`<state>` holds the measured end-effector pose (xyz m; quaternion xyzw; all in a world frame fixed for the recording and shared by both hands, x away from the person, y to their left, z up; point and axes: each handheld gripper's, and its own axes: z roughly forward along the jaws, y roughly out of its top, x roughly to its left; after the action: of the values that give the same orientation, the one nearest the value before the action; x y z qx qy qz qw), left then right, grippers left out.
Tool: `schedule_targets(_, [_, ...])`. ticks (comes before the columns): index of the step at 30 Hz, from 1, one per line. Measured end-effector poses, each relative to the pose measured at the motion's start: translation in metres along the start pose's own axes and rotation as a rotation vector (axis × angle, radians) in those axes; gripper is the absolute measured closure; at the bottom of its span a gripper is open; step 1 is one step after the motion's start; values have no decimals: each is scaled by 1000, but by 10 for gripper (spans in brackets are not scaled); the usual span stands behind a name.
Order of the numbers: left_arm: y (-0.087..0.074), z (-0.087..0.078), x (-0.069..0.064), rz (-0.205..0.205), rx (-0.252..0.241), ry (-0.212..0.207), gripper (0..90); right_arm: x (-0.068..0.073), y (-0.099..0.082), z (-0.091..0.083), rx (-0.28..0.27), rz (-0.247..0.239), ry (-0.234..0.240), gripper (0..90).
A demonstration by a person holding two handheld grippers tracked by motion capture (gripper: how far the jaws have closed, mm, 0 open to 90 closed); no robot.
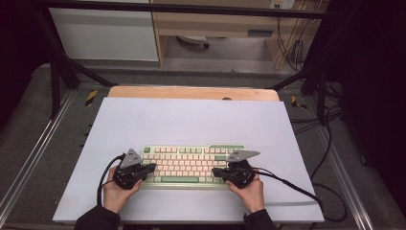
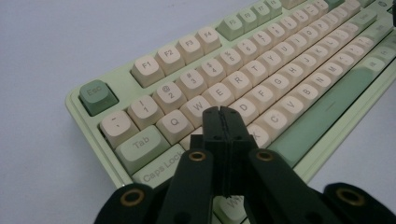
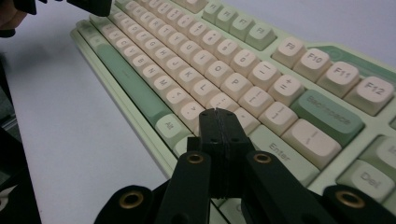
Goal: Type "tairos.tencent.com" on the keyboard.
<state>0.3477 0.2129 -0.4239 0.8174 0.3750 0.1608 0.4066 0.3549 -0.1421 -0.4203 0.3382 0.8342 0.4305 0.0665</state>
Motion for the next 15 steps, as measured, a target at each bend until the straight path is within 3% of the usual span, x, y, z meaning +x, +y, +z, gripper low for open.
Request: schedule_targets(15, [0, 0, 0, -3, -1, 0, 898, 11, 9, 20, 19, -30, 8, 900])
